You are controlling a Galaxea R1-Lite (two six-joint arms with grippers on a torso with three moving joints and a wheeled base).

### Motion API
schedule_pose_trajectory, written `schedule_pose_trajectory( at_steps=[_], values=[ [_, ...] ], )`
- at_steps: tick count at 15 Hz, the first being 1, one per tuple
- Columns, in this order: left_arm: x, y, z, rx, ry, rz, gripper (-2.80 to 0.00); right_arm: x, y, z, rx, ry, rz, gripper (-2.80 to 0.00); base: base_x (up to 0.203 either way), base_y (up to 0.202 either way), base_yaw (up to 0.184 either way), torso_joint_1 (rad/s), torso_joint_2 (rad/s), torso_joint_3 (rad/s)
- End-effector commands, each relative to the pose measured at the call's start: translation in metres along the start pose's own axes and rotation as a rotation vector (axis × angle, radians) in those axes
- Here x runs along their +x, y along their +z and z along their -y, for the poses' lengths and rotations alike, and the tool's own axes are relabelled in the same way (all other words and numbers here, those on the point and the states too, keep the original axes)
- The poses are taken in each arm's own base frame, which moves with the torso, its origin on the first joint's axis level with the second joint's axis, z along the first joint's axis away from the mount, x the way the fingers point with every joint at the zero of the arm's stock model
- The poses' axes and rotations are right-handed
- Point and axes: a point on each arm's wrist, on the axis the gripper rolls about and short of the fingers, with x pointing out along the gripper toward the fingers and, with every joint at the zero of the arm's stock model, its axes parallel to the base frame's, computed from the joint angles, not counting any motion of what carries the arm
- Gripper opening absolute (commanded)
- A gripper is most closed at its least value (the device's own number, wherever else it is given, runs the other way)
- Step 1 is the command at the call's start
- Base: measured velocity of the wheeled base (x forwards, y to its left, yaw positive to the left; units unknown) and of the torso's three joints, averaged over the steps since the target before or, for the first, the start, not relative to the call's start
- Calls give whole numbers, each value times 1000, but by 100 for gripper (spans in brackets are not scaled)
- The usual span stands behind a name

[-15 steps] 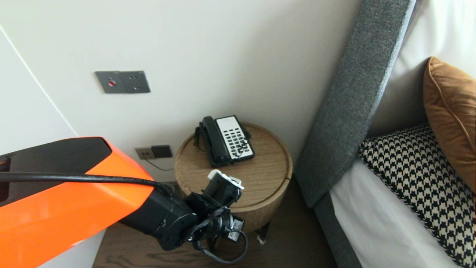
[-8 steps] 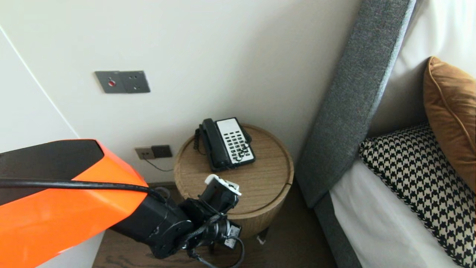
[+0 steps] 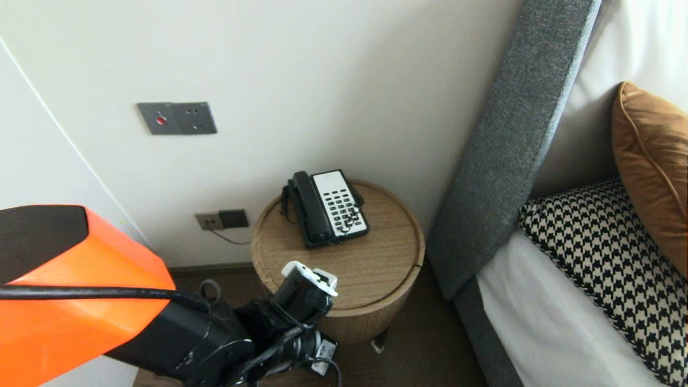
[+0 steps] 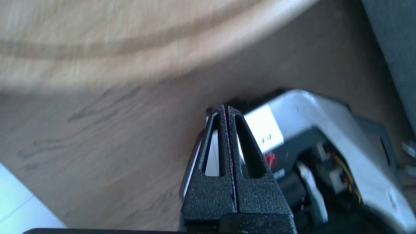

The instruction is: Close the nightstand drawer, then open the nightstand drawer

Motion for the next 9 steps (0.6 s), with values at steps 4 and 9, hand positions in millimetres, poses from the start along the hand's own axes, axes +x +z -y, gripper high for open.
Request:
schedule_pose_trajectory(
  at_steps=[4,9],
  values=[
    [-57,-19,-14,-11,-12,48,-280,0,0,0,0,0,1,-280,0,0,0,0,0,0],
    [-124,-57,-56,-102,41,142,-280,0,0,0,0,0,1,-280,0,0,0,0,0,0]
  ],
)
